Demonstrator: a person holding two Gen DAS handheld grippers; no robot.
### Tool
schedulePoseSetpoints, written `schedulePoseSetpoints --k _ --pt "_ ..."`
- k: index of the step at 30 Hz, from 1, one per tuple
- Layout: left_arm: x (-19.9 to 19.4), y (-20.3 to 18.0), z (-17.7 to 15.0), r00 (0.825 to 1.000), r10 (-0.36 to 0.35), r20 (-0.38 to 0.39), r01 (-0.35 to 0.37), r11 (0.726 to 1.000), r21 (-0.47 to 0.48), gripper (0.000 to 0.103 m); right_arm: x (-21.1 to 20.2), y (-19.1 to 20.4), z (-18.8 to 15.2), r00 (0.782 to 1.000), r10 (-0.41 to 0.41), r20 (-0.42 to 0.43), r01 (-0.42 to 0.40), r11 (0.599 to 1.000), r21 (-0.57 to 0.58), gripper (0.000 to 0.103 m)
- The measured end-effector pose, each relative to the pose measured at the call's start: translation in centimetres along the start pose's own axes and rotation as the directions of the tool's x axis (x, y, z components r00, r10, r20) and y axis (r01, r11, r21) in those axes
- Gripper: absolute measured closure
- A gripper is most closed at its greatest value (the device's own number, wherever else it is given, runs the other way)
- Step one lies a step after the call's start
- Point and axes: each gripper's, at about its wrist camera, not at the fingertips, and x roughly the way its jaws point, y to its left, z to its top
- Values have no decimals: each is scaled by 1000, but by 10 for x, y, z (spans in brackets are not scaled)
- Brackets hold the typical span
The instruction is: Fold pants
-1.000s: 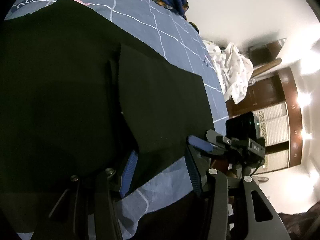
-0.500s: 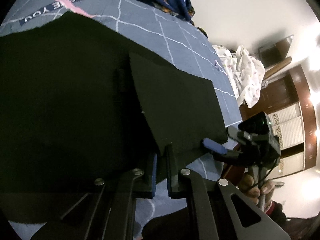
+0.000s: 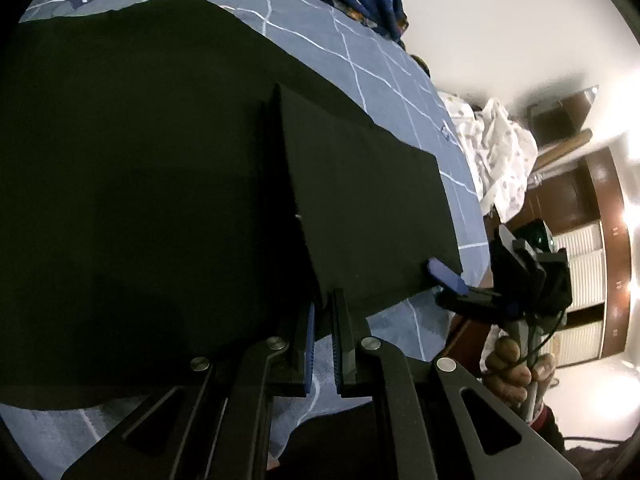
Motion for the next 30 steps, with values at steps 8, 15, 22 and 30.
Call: schedulePoseSetpoints --k 8,15,22,30 --pt "-1 -5 -1 1000 16 -13 -16 1000 23 95 3 -13 2 1000 29 -4 -28 998 58 34" --pt "-13 -13 -7 997 71 -5 -70 994 82 91 2 -23 2 997 73 -4 -72 990 117 34" --pt "-36 -31 -18 987 147 70 -158 964 215 86 0 -29 2 994 107 8 -107 984 142 35" --pt "-36 -36 -14 989 127 80 -142 964 225 84 -3 -32 1 989 149 14 -149 976 160 33"
